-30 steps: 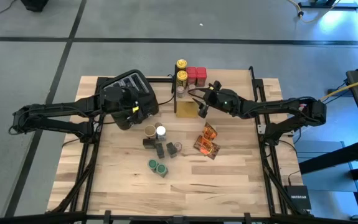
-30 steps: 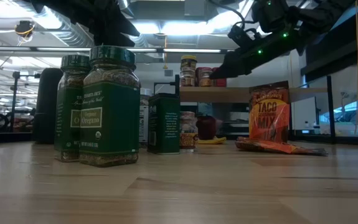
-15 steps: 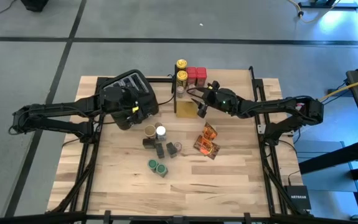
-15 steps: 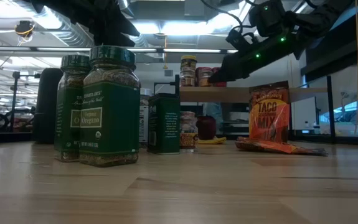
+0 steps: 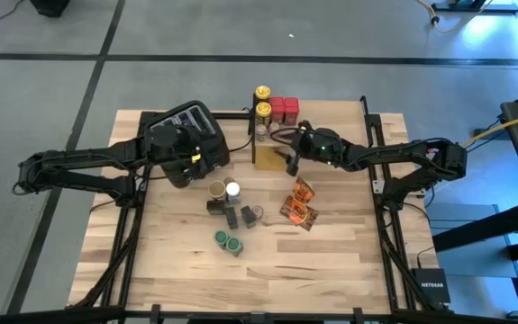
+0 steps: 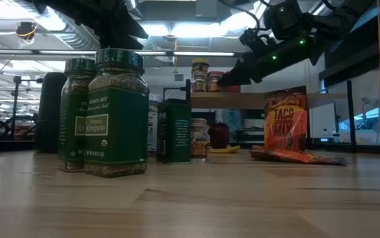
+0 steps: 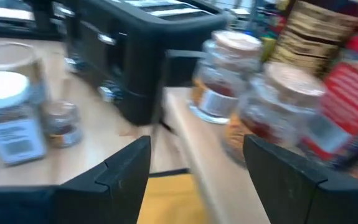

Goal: Shelf spices
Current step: Put the brown seasoning bottle on the shelf

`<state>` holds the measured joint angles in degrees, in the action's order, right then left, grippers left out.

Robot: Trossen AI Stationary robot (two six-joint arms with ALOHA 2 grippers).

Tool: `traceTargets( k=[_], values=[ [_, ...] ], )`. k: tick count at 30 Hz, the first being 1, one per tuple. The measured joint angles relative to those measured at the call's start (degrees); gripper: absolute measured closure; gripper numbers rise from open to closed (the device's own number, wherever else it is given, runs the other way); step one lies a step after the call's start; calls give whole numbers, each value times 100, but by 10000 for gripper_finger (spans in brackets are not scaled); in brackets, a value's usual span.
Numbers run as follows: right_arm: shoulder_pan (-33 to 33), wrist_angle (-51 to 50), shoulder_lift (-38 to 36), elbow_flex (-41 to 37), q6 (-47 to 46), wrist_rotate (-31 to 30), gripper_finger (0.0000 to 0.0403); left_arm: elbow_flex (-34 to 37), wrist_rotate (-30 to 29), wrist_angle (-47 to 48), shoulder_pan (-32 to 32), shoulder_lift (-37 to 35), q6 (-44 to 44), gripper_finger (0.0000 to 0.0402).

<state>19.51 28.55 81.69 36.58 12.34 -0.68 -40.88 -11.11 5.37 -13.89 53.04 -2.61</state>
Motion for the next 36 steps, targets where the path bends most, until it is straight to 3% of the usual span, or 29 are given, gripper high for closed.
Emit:
traceTargets(
  k=[7, 12, 19, 30, 36],
  values=[
    [-6, -47, -28, 0, -13, 3, 142, 0, 0, 0, 0, 0, 0, 112],
    [-402, 69, -64, 26, 21, 2, 142, 0, 2, 2, -1, -1, 0, 112],
    [-813, 38, 173, 419, 193, -855, 142, 0, 0, 0, -2, 0, -24, 112],
    [-828, -64, 559, 1116, 417, -1002, 142, 0, 2, -4, -2, 0, -2, 112],
    [-823, -170, 826, 1549, 918, -1810, 142, 0, 2, -9, -2, -2, -13, 112]
  ],
)
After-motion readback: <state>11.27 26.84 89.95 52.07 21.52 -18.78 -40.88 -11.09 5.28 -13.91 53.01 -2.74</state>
